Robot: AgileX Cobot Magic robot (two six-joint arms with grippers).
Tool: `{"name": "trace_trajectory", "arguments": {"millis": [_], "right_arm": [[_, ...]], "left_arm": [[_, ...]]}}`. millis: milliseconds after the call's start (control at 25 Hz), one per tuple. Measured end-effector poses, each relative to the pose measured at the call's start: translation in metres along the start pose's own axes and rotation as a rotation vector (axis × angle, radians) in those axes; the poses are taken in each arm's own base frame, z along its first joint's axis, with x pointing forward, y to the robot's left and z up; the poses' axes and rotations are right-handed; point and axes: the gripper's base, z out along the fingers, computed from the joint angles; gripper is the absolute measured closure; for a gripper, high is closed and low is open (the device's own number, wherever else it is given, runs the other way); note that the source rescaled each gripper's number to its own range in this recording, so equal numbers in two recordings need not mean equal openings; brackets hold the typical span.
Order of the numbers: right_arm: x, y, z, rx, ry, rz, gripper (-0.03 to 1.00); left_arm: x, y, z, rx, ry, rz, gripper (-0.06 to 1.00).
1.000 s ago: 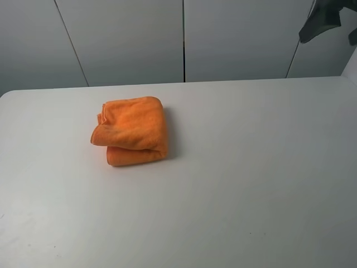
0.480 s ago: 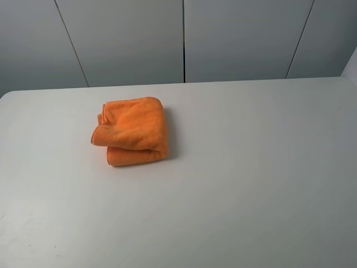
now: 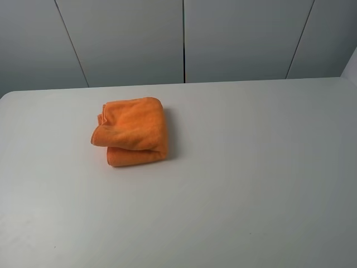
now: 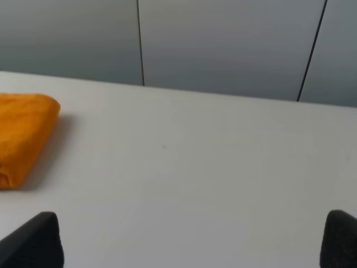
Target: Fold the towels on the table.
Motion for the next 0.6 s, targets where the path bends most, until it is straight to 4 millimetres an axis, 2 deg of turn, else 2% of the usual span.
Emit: {"name": "trace_trajectory", "arguments": {"millis": [80,200,440,600], "right_arm": [[0.008,-0.001,0.008,0.001,0.048,0.007,-0.03],[0.014,-0.003,0.017,0.003,0.071,0.016,-0.03],[0.017,-0.003,0.019,0.001,0.093,0.024,-0.03],[0.017,-0.003,0.019,0.000,0.095,0.024,-0.03]], "left_arm": [[0.010,0.001,-0.002,-0.009,-0.018,0.005,-0.06],[0.015,0.003,-0.001,-0.034,-0.015,0.017,-0.06],[0.021,0.005,0.005,-0.047,0.013,0.024,-0.06],[0.030,0.001,0.007,-0.010,0.100,0.005,-0.06]]}}
